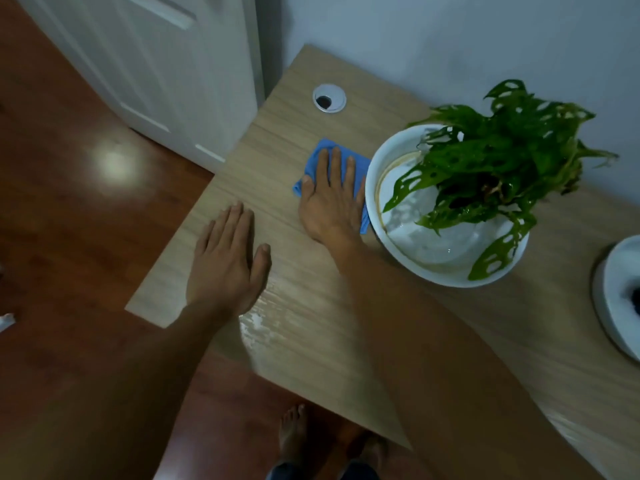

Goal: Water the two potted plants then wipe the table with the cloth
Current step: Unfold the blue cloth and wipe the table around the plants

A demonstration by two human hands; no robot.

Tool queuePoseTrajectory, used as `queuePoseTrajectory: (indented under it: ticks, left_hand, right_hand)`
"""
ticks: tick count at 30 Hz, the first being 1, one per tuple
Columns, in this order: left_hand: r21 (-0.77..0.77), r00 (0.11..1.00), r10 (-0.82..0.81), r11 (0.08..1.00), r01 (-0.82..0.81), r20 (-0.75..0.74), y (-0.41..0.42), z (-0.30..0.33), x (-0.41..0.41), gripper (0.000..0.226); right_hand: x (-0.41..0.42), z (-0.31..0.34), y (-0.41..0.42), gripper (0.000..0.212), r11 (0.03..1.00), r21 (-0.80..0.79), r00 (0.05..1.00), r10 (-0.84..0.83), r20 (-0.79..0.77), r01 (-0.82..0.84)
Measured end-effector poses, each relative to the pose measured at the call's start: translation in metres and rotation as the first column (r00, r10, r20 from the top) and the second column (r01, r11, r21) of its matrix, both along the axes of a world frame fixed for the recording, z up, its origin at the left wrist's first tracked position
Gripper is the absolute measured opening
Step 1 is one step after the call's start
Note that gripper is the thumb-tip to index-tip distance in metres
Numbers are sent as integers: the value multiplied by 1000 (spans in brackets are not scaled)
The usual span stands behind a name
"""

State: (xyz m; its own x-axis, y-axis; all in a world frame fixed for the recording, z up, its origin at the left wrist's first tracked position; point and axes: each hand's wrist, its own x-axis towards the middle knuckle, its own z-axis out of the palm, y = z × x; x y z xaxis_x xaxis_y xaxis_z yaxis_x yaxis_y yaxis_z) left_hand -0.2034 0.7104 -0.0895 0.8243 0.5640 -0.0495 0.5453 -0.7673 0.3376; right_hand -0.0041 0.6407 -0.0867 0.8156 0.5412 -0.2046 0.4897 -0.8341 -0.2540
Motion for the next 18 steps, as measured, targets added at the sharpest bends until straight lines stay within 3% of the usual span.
queuePoseTrajectory:
  ticks: [12,15,18]
  left_hand:
    - [-3,1000,6,1000,-6,-7,1,-3,2,70]
    - [4,1000,5,1000,-5,-2,0,-3,2,70]
    - [15,1000,3,1000,-3,-6,-1,-1,2,68]
  right_hand:
    - [102,-8,61,64,928,14,928,-372,4,372]
    - [92,-2,57,64,941,9,941,-337,13,337]
    - [52,4,43,62,981,24,982,-191,-3,191]
